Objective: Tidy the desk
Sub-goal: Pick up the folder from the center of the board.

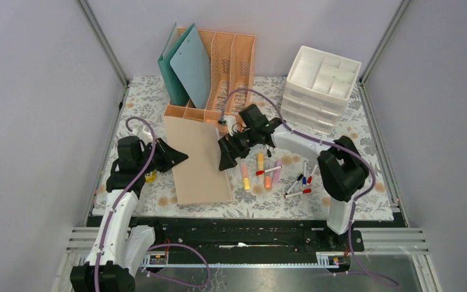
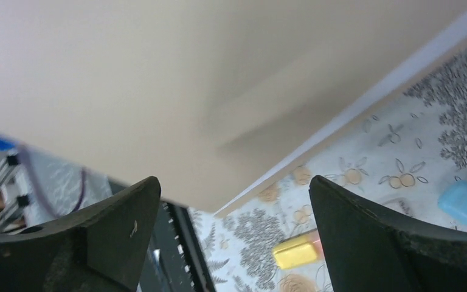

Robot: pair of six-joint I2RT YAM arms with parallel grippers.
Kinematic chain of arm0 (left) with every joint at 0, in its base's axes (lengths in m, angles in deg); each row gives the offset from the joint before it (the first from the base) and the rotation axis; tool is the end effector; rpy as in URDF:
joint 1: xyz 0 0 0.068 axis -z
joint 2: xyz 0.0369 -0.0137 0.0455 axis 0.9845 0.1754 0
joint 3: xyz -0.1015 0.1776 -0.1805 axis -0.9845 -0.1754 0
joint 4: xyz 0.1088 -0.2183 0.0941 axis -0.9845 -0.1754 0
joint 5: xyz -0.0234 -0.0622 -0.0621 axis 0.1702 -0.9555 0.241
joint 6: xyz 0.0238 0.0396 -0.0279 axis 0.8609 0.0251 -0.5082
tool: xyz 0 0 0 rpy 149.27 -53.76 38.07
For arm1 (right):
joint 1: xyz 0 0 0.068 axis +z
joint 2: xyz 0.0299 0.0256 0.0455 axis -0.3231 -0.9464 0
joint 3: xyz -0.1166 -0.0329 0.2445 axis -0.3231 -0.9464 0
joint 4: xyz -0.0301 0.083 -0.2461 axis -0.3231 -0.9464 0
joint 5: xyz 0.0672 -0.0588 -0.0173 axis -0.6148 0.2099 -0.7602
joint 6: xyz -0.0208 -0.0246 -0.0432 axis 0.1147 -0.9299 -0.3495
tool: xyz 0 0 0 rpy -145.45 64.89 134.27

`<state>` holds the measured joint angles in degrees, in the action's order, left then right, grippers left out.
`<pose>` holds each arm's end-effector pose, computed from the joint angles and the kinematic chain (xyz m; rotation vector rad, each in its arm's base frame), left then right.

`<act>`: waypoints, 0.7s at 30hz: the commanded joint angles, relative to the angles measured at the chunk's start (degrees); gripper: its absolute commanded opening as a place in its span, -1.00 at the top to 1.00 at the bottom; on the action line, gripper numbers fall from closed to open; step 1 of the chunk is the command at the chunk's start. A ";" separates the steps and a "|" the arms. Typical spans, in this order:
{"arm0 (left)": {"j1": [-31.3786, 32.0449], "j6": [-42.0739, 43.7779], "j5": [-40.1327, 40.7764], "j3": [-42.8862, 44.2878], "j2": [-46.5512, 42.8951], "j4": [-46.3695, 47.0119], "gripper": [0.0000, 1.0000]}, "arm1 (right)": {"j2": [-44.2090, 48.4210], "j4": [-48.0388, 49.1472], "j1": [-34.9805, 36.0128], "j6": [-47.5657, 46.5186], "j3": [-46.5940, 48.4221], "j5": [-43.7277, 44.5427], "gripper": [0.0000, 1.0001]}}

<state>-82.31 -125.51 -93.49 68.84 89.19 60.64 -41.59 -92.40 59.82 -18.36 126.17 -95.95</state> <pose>0.1733 -0.0132 0.2501 -0.4650 2.2048 -1.0309 0.2991 0.2890 0.2082 -1.1228 2.2241 1.1489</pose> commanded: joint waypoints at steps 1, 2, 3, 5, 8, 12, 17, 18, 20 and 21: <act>0.12 5.05 -0.77 7.61 -4.70 2.98 1.00 | 9.45 -7.61 -4.93 -10.79 4.11 -16.87 -0.99; 0.13 5.85 -1.41 8.70 -5.35 3.27 1.00 | 10.68 -9.22 -6.82 -12.00 4.81 -20.98 -0.99; 0.13 6.79 -2.47 9.81 -5.94 3.68 1.00 | 11.61 -11.38 -8.97 -13.32 5.58 -25.11 -0.99; 0.13 8.53 -4.71 12.09 -6.80 4.75 1.00 | 13.36 -16.94 -13.15 -17.58 7.57 -31.63 -0.99; 0.13 9.32 -8.20 14.71 -8.15 9.31 1.00 | 15.51 -26.60 -17.52 -25.30 12.34 -33.22 -0.99; 0.12 4.13 -11.26 14.69 -9.08 23.60 1.00 | 19.10 -29.63 -19.52 -27.01 14.79 -27.84 -0.99; 0.25 -10.00 -11.63 12.54 -5.98 46.89 1.00 | 21.56 -23.57 -21.08 -16.38 14.41 -26.17 -0.99; 0.36 -13.37 -11.56 12.39 -4.41 50.42 1.00 | 22.03 -20.94 -21.94 -13.48 13.69 -25.91 -0.99; 1.22 -16.50 -10.67 12.56 -2.26 56.80 1.00 | 22.52 -14.75 -23.10 -7.84 12.23 -24.05 -0.99; 1.90 -17.11 -9.95 12.80 -1.47 58.30 1.00 | 22.68 -11.96 -23.51 -4.73 11.97 -22.64 -0.99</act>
<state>-81.90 -132.61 -103.61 80.93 84.58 97.49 -20.78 -114.36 38.56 -34.65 139.13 -121.48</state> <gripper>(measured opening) 0.193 0.994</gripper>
